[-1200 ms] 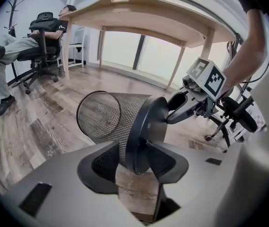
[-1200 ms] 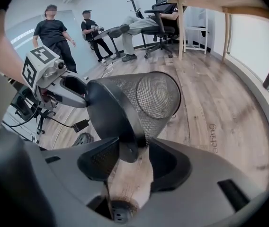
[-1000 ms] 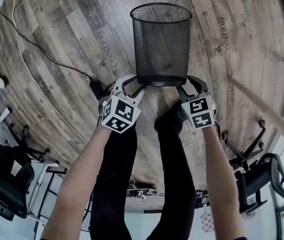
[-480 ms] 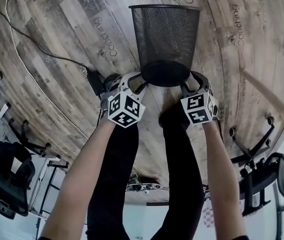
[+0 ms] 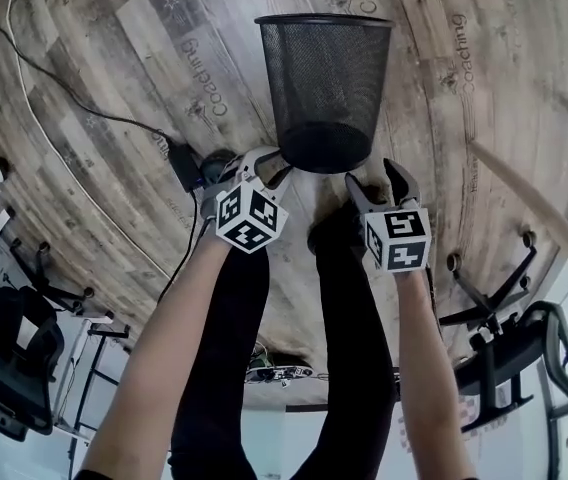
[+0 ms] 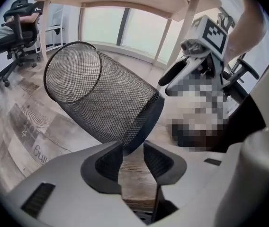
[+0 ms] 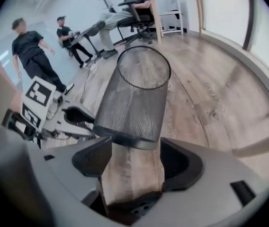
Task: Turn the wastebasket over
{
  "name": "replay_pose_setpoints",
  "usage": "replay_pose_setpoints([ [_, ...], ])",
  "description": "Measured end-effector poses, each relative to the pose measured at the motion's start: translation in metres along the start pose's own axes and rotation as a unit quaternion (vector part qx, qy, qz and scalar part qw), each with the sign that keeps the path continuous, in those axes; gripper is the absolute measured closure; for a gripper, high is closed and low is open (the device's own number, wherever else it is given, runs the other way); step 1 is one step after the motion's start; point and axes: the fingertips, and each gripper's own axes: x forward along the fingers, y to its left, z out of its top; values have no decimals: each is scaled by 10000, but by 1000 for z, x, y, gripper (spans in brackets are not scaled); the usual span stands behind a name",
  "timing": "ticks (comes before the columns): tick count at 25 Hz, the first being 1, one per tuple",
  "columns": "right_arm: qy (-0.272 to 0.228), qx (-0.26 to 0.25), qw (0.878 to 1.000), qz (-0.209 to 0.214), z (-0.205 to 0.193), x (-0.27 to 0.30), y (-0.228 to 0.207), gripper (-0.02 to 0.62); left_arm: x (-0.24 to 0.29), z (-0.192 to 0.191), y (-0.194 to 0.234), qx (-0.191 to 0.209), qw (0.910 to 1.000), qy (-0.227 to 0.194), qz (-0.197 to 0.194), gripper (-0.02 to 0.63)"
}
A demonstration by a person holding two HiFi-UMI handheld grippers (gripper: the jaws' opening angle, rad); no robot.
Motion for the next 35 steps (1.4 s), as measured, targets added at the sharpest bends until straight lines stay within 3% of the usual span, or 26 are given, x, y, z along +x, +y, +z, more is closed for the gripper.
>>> replay_pose_setpoints([
  [2,-307,551,9979,165,20,-7,11,268,0,6,-3,38,10000,-32,-65,454],
  [4,-479,776,9956,233,39,-6,23,262,0,11,-6,75,9999,-92,-124,454],
  [12,-184,500,9970,-568,49,18,22,258,1,25,-14,172,9990,-244,-320,461],
  [16,-144,502,9974,-505,47,18,17,253,-4,29,-11,190,9986,-271,-422,475],
  [20,-72,525,9975,-471,47,21,16,250,-23,57,27,409,9976,-480,-276,482],
  [28,94,470,9971,-585,43,22,23,250,-66,188,150,1092,9857,-1237,342,467],
  [31,27,471,9971,-604,45,23,25,250,-57,212,164,1566,9825,-1008,24,439],
  [35,-39,464,9971,-609,46,22,24,250,-38,207,153,1998,9761,-491,-706,447],
])
